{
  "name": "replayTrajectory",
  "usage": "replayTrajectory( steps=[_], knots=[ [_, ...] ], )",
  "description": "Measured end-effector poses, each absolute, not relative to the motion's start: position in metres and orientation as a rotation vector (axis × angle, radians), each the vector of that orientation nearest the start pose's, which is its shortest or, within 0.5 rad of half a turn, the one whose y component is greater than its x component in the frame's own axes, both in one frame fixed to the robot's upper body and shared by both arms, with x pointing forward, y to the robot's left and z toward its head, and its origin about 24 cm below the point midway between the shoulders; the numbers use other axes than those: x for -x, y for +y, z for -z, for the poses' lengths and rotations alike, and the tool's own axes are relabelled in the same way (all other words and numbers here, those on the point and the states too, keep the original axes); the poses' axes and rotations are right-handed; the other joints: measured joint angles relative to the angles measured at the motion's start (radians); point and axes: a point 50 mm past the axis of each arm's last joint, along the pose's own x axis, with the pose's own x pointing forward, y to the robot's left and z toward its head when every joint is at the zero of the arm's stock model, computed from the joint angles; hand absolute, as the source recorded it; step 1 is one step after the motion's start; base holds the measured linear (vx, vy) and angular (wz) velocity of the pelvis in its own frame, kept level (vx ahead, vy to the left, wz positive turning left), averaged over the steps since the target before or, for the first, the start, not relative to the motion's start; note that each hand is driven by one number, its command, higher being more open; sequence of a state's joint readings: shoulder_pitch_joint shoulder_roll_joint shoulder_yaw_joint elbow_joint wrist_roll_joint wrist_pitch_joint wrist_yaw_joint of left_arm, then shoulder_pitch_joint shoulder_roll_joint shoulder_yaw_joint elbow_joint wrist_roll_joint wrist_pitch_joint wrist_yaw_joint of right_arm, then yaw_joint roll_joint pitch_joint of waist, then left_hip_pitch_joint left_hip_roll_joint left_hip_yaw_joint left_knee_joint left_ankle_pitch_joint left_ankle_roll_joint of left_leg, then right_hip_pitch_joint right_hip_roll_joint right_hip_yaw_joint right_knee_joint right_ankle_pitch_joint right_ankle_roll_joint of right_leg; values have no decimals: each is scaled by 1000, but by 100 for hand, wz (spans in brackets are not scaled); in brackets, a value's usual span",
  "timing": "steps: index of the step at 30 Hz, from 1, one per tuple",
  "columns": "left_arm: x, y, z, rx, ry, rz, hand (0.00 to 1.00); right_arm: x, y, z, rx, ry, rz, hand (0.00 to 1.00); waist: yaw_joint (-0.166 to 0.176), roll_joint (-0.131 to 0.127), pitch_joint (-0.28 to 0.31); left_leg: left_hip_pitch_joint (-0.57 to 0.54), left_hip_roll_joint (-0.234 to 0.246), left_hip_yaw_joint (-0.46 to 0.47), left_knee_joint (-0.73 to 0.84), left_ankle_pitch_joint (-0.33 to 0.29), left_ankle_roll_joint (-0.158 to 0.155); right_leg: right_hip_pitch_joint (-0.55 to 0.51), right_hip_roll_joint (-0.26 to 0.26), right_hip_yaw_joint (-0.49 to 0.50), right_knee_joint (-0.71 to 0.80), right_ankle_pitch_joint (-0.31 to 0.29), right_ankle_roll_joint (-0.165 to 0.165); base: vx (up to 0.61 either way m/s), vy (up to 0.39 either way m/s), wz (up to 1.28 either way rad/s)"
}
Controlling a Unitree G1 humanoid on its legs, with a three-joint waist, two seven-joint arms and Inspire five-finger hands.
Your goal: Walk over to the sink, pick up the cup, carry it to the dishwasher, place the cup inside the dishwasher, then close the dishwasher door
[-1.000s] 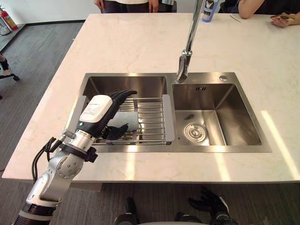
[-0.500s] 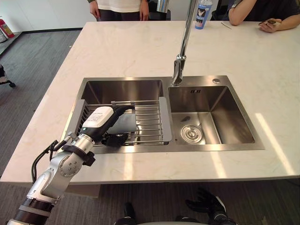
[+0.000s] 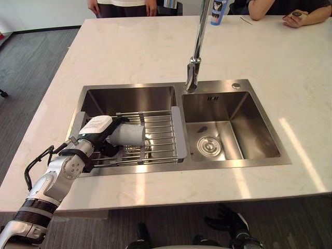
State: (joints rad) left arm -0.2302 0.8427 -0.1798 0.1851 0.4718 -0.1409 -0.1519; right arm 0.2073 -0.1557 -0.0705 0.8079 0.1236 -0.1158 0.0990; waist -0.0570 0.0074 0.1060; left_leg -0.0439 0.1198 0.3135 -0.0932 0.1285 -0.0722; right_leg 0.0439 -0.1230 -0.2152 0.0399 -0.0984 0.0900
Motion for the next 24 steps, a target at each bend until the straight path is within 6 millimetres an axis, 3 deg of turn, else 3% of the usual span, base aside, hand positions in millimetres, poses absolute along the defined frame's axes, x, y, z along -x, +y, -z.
replayTrajectory(
  steps=[9, 14, 20, 24],
  knots=[
    [-292, 259, -112, -1387, -34, 327, 30, -101, -220, 138, -37, 880, 133, 90, -14, 1, 2, 4, 0, 6, -1, -4, -1, 5, 0, 7, -13, 9, 2, -6, 4, -2],
    [-291, 251, -110, -1284, -60, 332, 30, -101, -220, 138, -37, 882, 135, 90, -12, 1, 2, 8, -2, 0, -1, -4, -1, 17, 0, 0, -21, 10, 2, 17, -2, 4],
    [-273, 208, -102, -740, -222, 241, 30, -101, -220, 138, -41, 885, 141, 90, -8, 0, 3, 23, -2, -1, -1, -4, -1, 33, 0, -1, -22, 9, 1, 5, 0, 1],
    [-262, 196, -97, -452, -260, 162, 30, -99, -221, 139, -58, 886, 169, 90, -8, 0, 3, 32, 0, -1, -2, -4, -1, 40, 2, 0, -20, 8, 0, -9, 0, 0]
  ],
)
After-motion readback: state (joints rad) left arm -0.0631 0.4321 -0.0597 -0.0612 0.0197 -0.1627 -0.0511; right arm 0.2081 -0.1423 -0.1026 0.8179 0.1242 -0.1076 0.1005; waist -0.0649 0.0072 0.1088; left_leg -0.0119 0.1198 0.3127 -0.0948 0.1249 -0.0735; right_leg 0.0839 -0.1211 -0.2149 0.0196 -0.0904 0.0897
